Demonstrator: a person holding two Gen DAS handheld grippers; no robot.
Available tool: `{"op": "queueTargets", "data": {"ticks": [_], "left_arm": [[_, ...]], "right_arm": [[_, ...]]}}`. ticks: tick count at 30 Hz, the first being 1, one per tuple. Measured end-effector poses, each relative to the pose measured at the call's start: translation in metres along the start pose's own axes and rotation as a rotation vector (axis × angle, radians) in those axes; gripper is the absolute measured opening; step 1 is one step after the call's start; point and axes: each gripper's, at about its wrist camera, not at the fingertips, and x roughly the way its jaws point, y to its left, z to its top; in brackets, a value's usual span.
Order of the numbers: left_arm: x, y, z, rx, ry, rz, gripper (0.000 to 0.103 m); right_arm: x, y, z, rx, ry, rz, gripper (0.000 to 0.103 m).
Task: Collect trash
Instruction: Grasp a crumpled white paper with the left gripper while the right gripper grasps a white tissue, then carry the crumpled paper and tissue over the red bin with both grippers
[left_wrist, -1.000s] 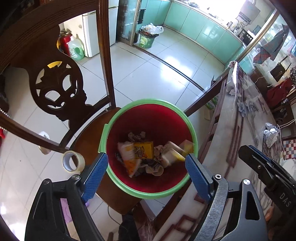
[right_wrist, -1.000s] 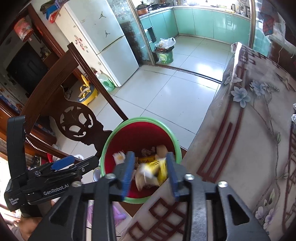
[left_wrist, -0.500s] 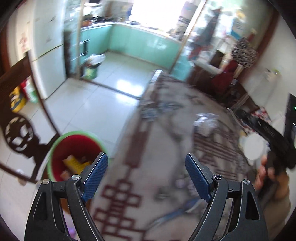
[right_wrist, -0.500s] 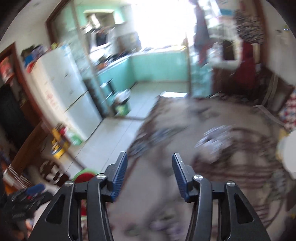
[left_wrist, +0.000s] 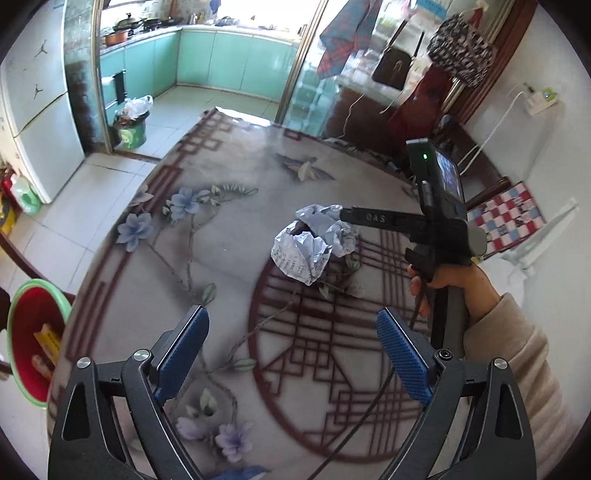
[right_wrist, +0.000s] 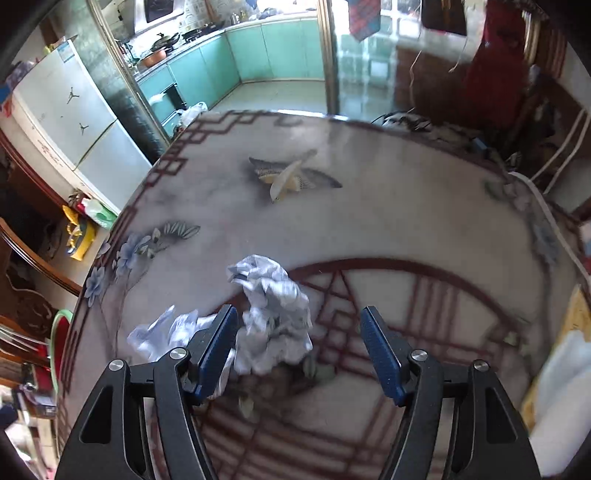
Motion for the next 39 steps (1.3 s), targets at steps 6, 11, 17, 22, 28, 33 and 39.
{"op": "queueTargets", "data": {"ticks": [6,11,17,22,28,33,39], "left_arm": [[0.07,-0.016,0.018,0.021,0.069,0.09,0.093],[0.119,-0.016,0.031,0.009,0.112,0.113,0.092],[0.156,-0.016,0.038,-0.024,0.17,0.14,0.038],[0.135,-0.022,0.032,0.019,0.142,0.142,0.035],[0.079,-0.025,0.017,0.061,0.103,0.097,0.036],[0.031,-0.021,0.007,0.082,0.05,0.079,0.036],[-0.026,-0.007,-0.007,0.106,-0.04,0.067,0.036]], "right_arm": [[0.027,-0.016,0.0,0.007,-0.019,0.12,0.018],[-0.021,-0.024,-0.007,-0.016,-0.188,0.07,0.017],[-0.057,-0.037,-0.018,0.019,-0.249,0.022,0.018],[-0.083,-0.035,-0.033,0.038,-0.26,-0.034,0.018],[-0.123,-0.006,-0.066,0.053,-0.278,-0.047,0.018],[-0.163,0.034,-0.096,0.034,-0.301,-0.067,0.018],[-0.211,0.075,-0.129,0.021,-0.349,-0.107,0.018]]}}
